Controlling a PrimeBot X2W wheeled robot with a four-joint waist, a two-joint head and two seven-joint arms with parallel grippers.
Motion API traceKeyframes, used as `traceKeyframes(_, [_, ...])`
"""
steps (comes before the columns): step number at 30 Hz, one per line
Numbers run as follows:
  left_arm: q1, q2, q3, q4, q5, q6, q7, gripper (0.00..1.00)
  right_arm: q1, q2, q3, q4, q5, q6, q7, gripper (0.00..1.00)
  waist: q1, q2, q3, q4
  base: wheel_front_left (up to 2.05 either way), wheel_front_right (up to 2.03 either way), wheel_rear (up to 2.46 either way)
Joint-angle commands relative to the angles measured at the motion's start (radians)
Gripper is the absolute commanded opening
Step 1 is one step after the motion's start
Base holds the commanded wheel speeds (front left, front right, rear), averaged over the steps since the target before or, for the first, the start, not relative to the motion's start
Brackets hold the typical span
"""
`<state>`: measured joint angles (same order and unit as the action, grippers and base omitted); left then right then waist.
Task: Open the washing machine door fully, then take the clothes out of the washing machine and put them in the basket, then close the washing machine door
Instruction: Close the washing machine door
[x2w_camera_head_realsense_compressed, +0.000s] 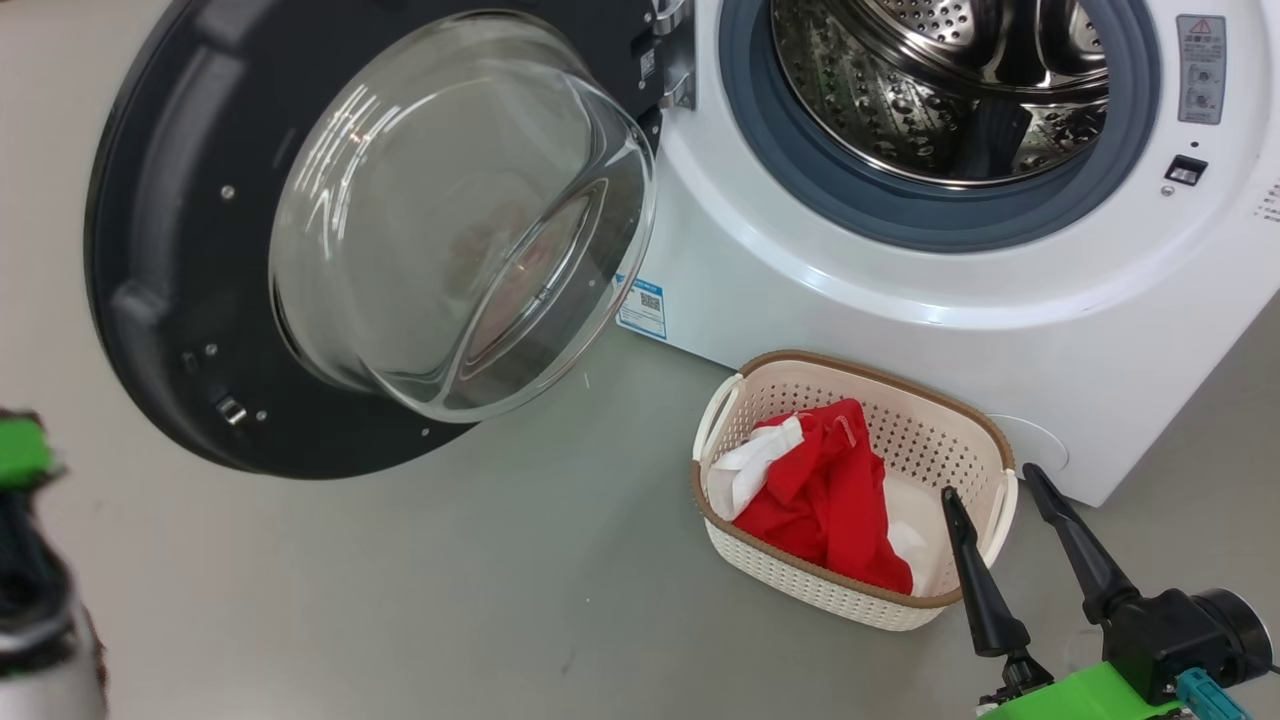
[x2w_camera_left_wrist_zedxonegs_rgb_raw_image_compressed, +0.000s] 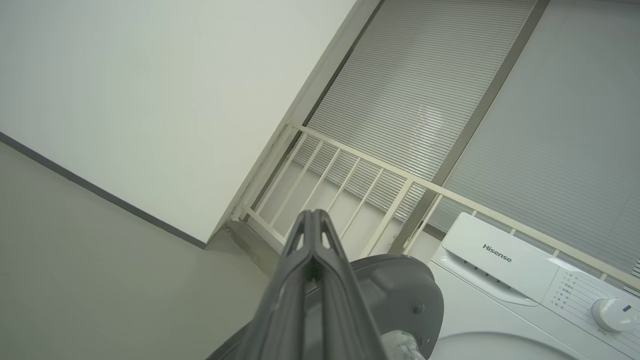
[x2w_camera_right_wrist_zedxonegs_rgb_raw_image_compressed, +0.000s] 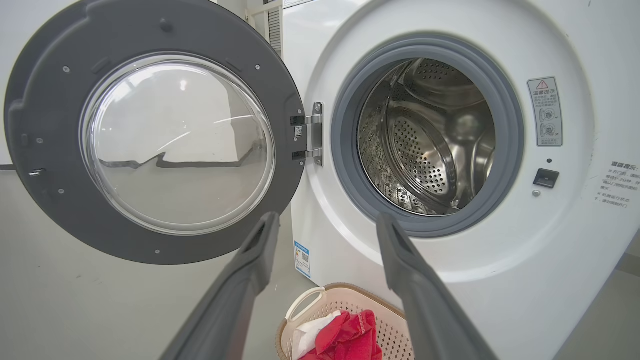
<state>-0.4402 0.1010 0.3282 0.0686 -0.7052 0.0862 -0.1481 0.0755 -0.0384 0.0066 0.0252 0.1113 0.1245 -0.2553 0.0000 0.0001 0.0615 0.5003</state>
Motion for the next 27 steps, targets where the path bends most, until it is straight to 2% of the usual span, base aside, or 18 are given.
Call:
traceKeyframes(1, [-0.084, 0.058, 0.057, 0.022, -0.052, -0.001, 0.043, 0.00, -0.015, -0.012, 0.017, -0.027, -0.009, 0.006, -0.006, 1.00, 0.0000, -0.0001, -0.003, -0.008, 0.00, 0.00, 0.00])
traceKeyframes(7, [-0.216, 0.112, 0.123, 0.192, -0.170, 0.026, 0.144, 0.00, -0.014, -0.012, 0.021, -0.030, -0.007, 0.006, -0.006, 1.00, 0.0000, -0.0001, -0.003, -0.023, 0.00, 0.00, 0.00])
traceKeyframes(13, [-0.328, 0.177, 0.146, 0.377, -0.238, 0.021, 0.225, 0.00, -0.015, -0.012, 0.024, -0.030, -0.023, 0.006, -0.006, 1.00, 0.0000, -0.0001, 0.013, -0.038, 0.00, 0.00, 0.00])
traceKeyframes(17, [-0.393, 0.187, 0.158, 0.487, -0.294, 0.023, 0.290, 0.00, -0.014, -0.012, 0.024, -0.026, -0.033, 0.006, -0.006, 1.00, 0.0000, -0.0001, 0.019, -0.041, 0.00, 0.00, 0.00])
traceKeyframes(22, [-0.456, 0.210, 0.175, 0.612, -0.342, 0.045, 0.359, 0.00, -0.019, -0.012, 0.032, -0.024, -0.037, 0.006, -0.006, 1.00, 0.0000, -0.0001, 0.023, -0.049, 0.00, 0.00, 0.00])
traceKeyframes(27, [-0.489, 0.238, 0.169, 0.706, -0.378, 0.050, 0.470, 0.00, -0.022, -0.012, 0.040, -0.026, -0.047, 0.006, 0.001, 1.00, 0.0000, -0.0001, 0.028, -0.067, 0.00, 0.00, 0.00])
